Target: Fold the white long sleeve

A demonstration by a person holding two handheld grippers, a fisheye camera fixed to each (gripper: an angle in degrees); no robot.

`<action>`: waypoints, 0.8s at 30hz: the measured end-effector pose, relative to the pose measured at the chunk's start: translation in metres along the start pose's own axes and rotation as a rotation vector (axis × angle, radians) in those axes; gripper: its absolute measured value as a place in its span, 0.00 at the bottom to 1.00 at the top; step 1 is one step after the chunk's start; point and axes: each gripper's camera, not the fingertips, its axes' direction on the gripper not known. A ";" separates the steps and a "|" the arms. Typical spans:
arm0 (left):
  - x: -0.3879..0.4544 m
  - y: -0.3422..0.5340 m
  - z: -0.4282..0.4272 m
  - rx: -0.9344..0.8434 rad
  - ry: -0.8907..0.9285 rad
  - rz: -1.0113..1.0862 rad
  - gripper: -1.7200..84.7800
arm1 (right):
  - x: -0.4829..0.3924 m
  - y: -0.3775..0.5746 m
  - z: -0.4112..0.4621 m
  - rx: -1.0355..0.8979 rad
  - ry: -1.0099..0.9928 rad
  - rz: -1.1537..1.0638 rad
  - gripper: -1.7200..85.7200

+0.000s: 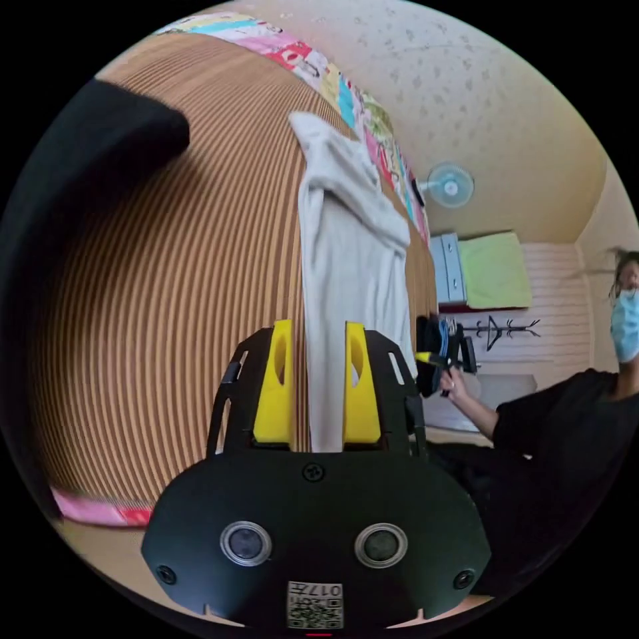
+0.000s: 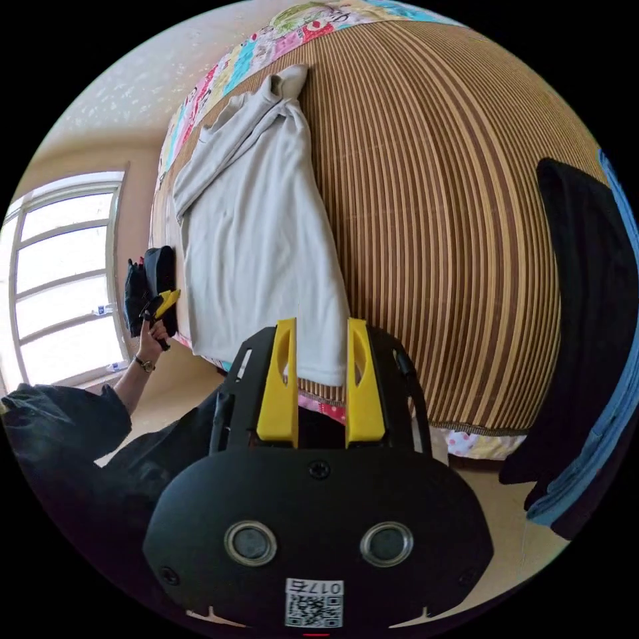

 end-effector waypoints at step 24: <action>0.002 0.123 -0.079 0.209 0.665 -0.248 0.05 | 0.074 0.076 -0.064 0.223 -0.904 0.226 0.05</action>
